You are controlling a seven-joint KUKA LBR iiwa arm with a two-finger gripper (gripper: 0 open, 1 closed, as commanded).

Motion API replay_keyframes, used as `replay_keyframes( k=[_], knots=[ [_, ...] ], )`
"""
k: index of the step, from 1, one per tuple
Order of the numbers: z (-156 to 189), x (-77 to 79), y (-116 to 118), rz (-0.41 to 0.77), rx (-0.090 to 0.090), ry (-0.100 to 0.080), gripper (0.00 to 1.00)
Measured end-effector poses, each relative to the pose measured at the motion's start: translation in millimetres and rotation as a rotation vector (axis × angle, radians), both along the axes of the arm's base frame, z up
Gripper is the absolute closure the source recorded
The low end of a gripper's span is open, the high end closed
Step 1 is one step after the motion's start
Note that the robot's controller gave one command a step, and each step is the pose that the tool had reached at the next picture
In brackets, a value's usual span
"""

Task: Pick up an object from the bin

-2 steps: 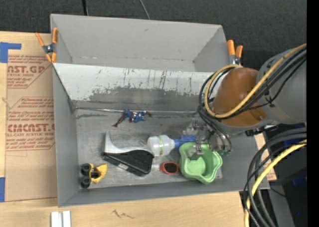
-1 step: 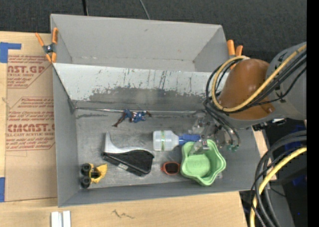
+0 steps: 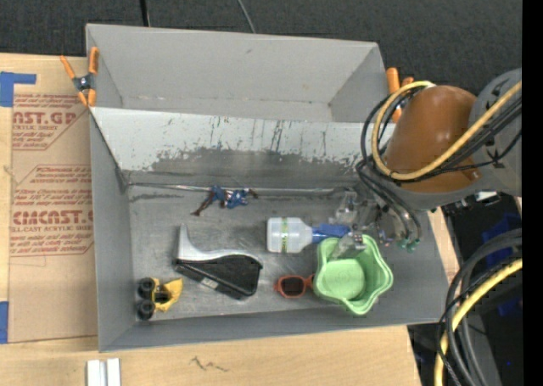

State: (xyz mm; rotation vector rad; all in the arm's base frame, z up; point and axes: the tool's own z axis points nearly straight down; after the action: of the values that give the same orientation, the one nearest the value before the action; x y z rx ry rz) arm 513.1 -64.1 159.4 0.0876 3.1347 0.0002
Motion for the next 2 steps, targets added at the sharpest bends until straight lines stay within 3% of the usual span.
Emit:
replay_keyframes(
  k=[1,2],
  knots=[
    [-5,-0.5,1,0.000,0.001,0.005,1.00],
    [7,3.2,2,-0.002,0.001,0.005,0.00]
  ],
)
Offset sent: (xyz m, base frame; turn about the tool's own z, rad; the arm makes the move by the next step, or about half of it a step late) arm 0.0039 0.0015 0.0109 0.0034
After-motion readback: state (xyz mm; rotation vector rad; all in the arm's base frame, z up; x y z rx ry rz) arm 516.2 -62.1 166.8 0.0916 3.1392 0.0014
